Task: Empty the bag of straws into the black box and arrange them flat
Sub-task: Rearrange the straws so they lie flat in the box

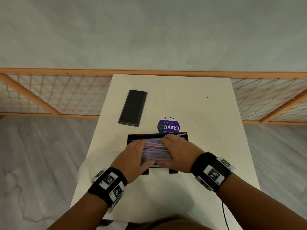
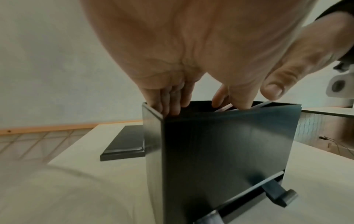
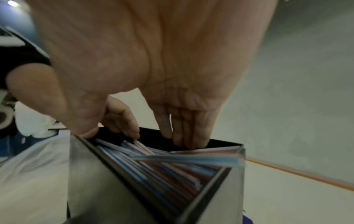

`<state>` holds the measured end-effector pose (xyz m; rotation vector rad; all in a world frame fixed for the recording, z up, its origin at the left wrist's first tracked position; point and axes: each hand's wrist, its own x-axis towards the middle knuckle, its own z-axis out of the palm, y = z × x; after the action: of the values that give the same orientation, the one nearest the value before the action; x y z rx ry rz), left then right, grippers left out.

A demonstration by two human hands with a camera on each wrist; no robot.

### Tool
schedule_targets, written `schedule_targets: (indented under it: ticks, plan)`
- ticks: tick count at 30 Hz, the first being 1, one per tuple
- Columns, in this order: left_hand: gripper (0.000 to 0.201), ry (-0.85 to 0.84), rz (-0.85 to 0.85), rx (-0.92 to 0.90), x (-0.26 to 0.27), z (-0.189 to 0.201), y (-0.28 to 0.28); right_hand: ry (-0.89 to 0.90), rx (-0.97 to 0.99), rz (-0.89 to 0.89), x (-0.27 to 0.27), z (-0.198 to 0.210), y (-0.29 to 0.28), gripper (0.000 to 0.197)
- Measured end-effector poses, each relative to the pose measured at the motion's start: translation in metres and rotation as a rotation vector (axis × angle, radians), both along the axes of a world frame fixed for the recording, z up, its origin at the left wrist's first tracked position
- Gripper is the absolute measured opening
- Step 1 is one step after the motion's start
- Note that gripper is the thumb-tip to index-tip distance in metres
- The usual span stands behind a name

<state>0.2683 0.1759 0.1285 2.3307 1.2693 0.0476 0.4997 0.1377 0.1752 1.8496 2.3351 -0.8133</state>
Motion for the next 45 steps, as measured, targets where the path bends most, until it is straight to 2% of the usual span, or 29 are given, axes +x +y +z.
schedule_targets:
  ticks: [3, 6, 9, 11, 14, 18, 22, 24, 27, 29, 31, 34, 35, 37, 38, 39, 41, 45]
  plan:
    - [0.090, -0.019, -0.024, -0.017, 0.001, -0.013, -0.002, -0.124, -0.129, 0.028, -0.010, -0.004, 0.017, 0.093]
    - [0.104, 0.026, -0.065, 0.003, 0.008, -0.021, -0.002, -0.145, -0.291, 0.024, -0.023, -0.007, 0.030, 0.095]
    - [0.114, 0.073, -0.106, 0.043, 0.011, -0.024, -0.003, -0.159, -0.371, 0.073, -0.030, -0.013, 0.042, 0.099]
    - [0.116, 0.097, -0.122, 0.073, 0.011, -0.025, -0.002, -0.140, -0.417, 0.051, -0.026, -0.019, 0.048, 0.104]
    - [0.112, 0.110, -0.130, 0.099, 0.011, -0.030, -0.002, -0.141, -0.515, 0.053, -0.020, -0.023, 0.056, 0.100]
    - [0.105, 0.125, -0.133, 0.095, 0.010, -0.033, -0.003, -0.135, -0.486, 0.065, -0.015, -0.010, 0.059, 0.080]
    - [0.094, 0.148, -0.163, 0.158, 0.010, -0.038, -0.004, -0.105, -0.310, 0.088, -0.014, 0.010, 0.057, 0.078]
    - [0.091, 0.135, -0.166, 0.173, 0.009, -0.041, -0.004, -0.078, -0.228, 0.071, -0.015, 0.017, 0.055, 0.063]
    - [0.090, 0.130, -0.160, 0.195, 0.008, -0.042, -0.004, -0.124, -0.184, 0.132, -0.022, 0.026, 0.049, 0.029]
    - [0.085, 0.134, -0.159, 0.212, 0.009, -0.040, -0.005, -0.119, -0.216, 0.137, -0.028, 0.024, 0.043, 0.021]
    - [0.081, 0.154, -0.176, 0.229, 0.009, -0.039, -0.006, -0.076, -0.321, 0.102, -0.031, 0.020, 0.037, 0.030]
    - [0.081, 0.219, -0.222, 0.251, 0.006, -0.038, -0.004, -0.035, -0.444, 0.115, -0.033, 0.011, 0.035, 0.069]
    - [0.083, 0.249, -0.243, 0.254, 0.005, -0.039, -0.003, 0.020, -0.467, 0.079, -0.033, 0.008, 0.036, 0.075]
    - [0.084, 0.259, -0.253, 0.254, 0.005, -0.040, -0.003, -0.018, -0.506, 0.100, -0.036, 0.003, 0.041, 0.064]
    - [0.079, 0.236, -0.238, 0.251, 0.005, -0.039, -0.003, -0.077, -0.492, 0.142, -0.037, -0.002, 0.044, 0.069]
    - [0.074, 0.205, -0.218, 0.251, 0.006, -0.036, -0.004, -0.105, -0.468, 0.143, -0.037, -0.006, 0.046, 0.085]
    - [0.067, 0.171, -0.190, 0.255, 0.008, -0.032, -0.006, -0.091, -0.440, 0.106, -0.039, -0.013, 0.053, 0.108]
    - [0.066, 0.196, -0.195, 0.262, 0.009, -0.028, -0.005, -0.118, -0.653, 0.113, -0.039, -0.015, 0.064, 0.114]
